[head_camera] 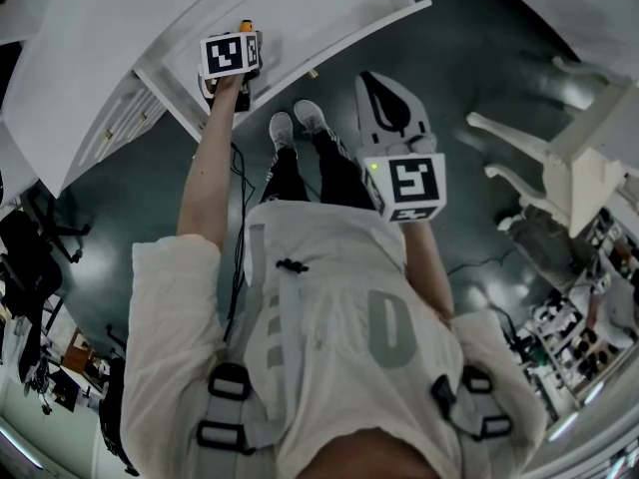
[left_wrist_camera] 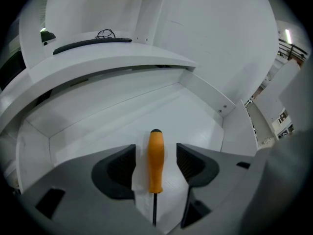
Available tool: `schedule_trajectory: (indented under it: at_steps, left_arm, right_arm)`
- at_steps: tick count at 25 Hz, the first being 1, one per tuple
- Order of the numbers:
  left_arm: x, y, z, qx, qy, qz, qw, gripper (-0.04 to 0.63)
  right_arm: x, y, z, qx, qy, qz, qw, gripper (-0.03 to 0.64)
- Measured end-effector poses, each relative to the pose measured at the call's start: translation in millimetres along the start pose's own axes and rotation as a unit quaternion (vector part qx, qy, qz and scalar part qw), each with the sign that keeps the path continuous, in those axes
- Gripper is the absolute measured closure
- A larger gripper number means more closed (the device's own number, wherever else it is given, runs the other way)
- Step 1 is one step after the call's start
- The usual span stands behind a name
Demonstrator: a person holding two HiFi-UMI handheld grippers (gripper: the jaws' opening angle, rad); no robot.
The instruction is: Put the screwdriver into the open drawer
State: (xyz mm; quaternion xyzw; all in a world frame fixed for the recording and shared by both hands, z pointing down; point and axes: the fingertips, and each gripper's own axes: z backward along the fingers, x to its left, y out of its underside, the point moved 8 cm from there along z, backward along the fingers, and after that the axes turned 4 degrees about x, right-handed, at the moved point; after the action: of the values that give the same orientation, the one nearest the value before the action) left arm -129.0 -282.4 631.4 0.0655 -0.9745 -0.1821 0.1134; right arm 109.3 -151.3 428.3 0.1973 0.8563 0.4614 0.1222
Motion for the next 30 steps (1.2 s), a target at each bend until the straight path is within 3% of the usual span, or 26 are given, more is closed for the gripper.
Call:
schedule_trajectory:
  at_steps: [9, 20, 26, 30]
  left_arm:
    - [4, -14, 15, -0.008, -0.006, 0.0, 1.0, 0.339]
    - [2, -59, 91, -0.111, -0.03, -0.025, 0.993, 0.341]
    - [-2, -89, 165, -0.223, -0.034, -0.032, 0.9738, 0.341]
    - [0, -100, 228, -0.325, -0.038, -0.025, 0.9445, 0.341]
  right_arm:
    - [4, -14, -1, -0.018, -0.01, 0.006, 1.0, 0.612]
    - [16, -55, 2, -0.078, -0.028, 0.032, 0.996, 0.612]
    - [32, -82, 5, -0.116, -0.048, 0.059, 0.99, 0.612]
    - [41, -99, 4, -0.148, -0.063, 0.068, 0.985, 0.612]
